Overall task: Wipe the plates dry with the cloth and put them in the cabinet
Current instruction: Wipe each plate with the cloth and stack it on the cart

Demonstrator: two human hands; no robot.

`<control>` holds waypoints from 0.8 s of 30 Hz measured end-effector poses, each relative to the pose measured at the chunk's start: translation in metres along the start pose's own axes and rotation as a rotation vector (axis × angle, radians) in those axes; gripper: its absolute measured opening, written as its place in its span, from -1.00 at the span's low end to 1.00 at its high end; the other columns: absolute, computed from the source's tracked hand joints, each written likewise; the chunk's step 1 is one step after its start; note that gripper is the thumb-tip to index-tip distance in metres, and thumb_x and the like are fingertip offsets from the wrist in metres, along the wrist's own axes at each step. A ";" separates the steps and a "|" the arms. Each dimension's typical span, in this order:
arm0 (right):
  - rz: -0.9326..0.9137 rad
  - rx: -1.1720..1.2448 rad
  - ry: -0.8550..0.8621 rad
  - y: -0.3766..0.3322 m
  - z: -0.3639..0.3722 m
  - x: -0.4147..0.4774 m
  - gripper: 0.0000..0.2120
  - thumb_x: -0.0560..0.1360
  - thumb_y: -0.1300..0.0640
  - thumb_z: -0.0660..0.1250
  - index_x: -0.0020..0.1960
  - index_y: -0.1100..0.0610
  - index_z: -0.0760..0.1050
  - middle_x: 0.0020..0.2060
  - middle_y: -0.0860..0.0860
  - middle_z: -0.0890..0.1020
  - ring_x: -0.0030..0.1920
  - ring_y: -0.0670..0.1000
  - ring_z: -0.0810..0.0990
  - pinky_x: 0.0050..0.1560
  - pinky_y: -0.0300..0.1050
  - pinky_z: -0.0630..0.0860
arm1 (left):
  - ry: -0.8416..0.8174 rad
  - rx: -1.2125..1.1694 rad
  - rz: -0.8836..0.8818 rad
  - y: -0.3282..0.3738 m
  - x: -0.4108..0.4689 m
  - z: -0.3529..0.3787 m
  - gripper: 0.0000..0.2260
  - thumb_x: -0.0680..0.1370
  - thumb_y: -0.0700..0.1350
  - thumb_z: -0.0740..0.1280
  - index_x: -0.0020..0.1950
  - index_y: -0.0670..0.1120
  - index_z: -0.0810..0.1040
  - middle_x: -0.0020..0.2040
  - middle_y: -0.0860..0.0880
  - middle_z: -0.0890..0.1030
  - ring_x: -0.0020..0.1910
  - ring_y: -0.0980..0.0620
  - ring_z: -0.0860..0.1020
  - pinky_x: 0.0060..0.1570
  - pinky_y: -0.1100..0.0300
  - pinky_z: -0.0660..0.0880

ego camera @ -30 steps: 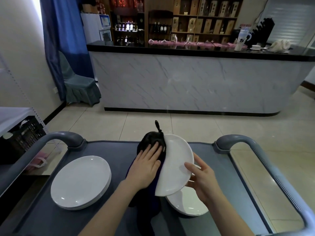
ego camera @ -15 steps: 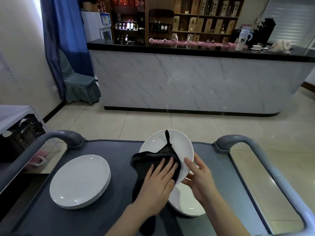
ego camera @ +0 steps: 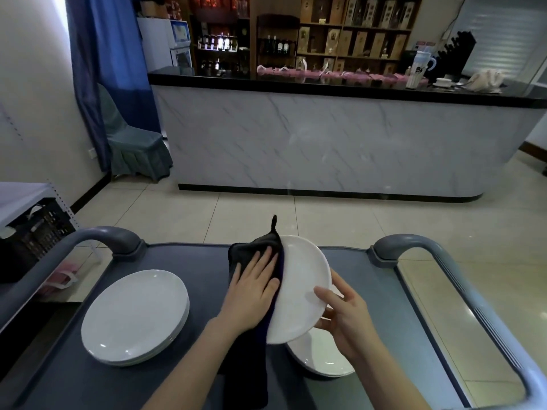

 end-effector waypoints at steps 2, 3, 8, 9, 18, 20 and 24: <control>-0.020 0.006 0.029 -0.003 -0.003 0.005 -0.58 0.51 0.29 0.38 0.28 -0.09 0.59 -0.06 0.16 0.72 -0.21 0.15 0.68 -0.25 0.04 0.62 | 0.021 0.016 -0.025 -0.005 -0.011 0.001 -0.51 0.70 0.03 -0.03 0.60 0.10 -0.13 0.57 0.23 -0.20 0.57 0.20 -0.21 0.55 0.03 -0.23; -0.029 0.011 0.044 -0.006 -0.004 0.007 -0.58 0.51 0.30 0.38 0.26 -0.10 0.61 -0.06 0.15 0.72 -0.21 0.16 0.67 -0.25 0.06 0.62 | 0.021 0.014 -0.021 -0.006 -0.017 0.003 -0.51 0.71 0.01 -0.02 0.60 0.08 -0.13 0.57 0.20 -0.19 0.57 0.18 -0.21 0.55 0.05 -0.23; -0.043 0.080 0.059 -0.013 -0.002 0.021 -0.62 0.51 0.28 0.38 0.22 -0.09 0.63 -0.02 0.07 0.73 -0.23 0.12 0.68 -0.28 0.01 0.62 | 0.015 -0.026 0.058 0.015 -0.054 0.010 -0.55 0.71 0.00 -0.05 0.51 0.28 -0.18 0.50 0.40 -0.23 0.49 0.34 -0.33 0.46 0.13 -0.43; -0.039 0.084 0.048 -0.012 0.001 0.022 -0.63 0.51 0.26 0.38 0.22 -0.09 0.63 -0.01 0.08 0.73 -0.22 0.12 0.68 -0.28 0.00 0.62 | 0.013 -0.017 0.071 0.021 -0.057 0.011 -0.55 0.71 0.01 -0.06 0.50 0.31 -0.19 0.49 0.42 -0.25 0.48 0.36 -0.35 0.44 0.11 -0.47; 0.010 -0.003 -0.082 0.005 0.027 0.009 -0.68 0.59 0.16 0.33 0.27 -0.12 0.60 0.09 0.14 0.71 0.01 0.19 0.71 -0.12 0.04 0.64 | -0.025 -0.041 0.119 0.040 -0.008 0.008 -0.52 0.70 -0.01 -0.06 0.56 0.22 -0.19 0.49 0.36 -0.34 0.48 0.28 -0.40 0.50 -0.03 -0.30; 0.010 -0.026 -0.095 0.003 0.027 0.006 -0.66 0.58 0.20 0.33 0.28 -0.12 0.59 0.09 0.15 0.71 0.04 0.21 0.70 -0.12 0.05 0.64 | -0.020 -0.026 0.075 0.033 0.007 0.006 -0.50 0.69 0.00 -0.05 0.59 0.16 -0.16 0.48 0.33 -0.35 0.47 0.27 -0.38 0.53 -0.11 -0.26; -0.002 -0.087 -0.102 -0.005 0.019 0.002 -0.59 0.51 0.21 0.37 0.29 -0.14 0.58 0.04 0.21 0.71 -0.01 0.21 0.71 -0.15 0.02 0.63 | 0.040 -0.055 0.042 0.019 0.019 0.002 -0.49 0.68 0.06 -0.03 0.54 0.25 -0.25 0.49 0.36 -0.34 0.49 0.31 -0.36 0.53 -0.10 -0.28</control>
Point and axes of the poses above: each hand's wrist, its own x-axis towards the middle knuckle, its own z-axis out of the palm, y = z × x, the point moved 1 cm from there along x, towards the middle knuckle
